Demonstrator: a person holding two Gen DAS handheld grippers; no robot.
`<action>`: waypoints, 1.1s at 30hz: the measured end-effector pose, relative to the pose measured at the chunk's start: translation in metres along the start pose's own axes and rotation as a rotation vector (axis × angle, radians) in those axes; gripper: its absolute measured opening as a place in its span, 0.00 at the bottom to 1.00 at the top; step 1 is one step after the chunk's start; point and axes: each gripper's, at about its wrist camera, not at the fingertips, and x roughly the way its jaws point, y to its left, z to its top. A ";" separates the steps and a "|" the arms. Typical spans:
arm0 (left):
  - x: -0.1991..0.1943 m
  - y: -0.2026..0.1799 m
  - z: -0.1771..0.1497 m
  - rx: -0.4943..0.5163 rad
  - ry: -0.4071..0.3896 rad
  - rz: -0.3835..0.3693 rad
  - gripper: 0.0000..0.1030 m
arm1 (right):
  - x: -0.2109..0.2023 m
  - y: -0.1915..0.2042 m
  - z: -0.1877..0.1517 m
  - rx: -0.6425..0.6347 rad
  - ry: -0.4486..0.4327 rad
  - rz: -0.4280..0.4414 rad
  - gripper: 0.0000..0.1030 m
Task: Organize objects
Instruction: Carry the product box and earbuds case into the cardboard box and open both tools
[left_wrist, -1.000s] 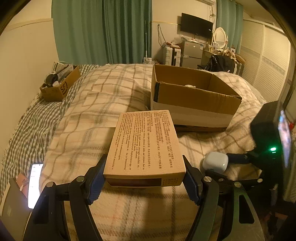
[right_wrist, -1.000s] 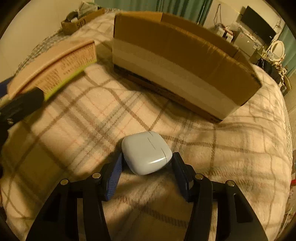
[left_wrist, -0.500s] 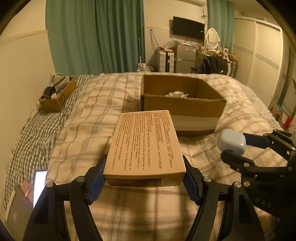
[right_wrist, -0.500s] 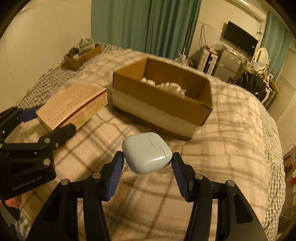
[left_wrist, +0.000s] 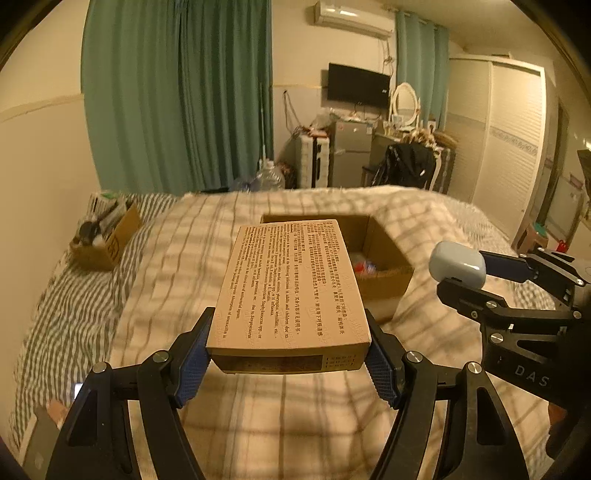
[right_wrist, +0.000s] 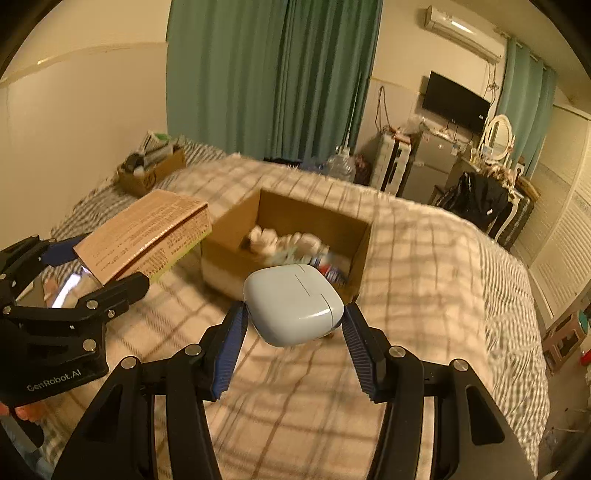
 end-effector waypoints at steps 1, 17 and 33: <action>0.000 -0.001 0.008 0.003 -0.010 -0.003 0.73 | -0.002 -0.003 0.008 -0.001 -0.009 -0.002 0.51; 0.063 -0.015 0.111 0.066 -0.056 -0.006 0.73 | 0.032 -0.055 0.124 0.004 -0.096 -0.061 0.51; 0.209 -0.023 0.065 0.106 0.180 -0.012 0.73 | 0.206 -0.078 0.095 0.051 0.118 -0.008 0.51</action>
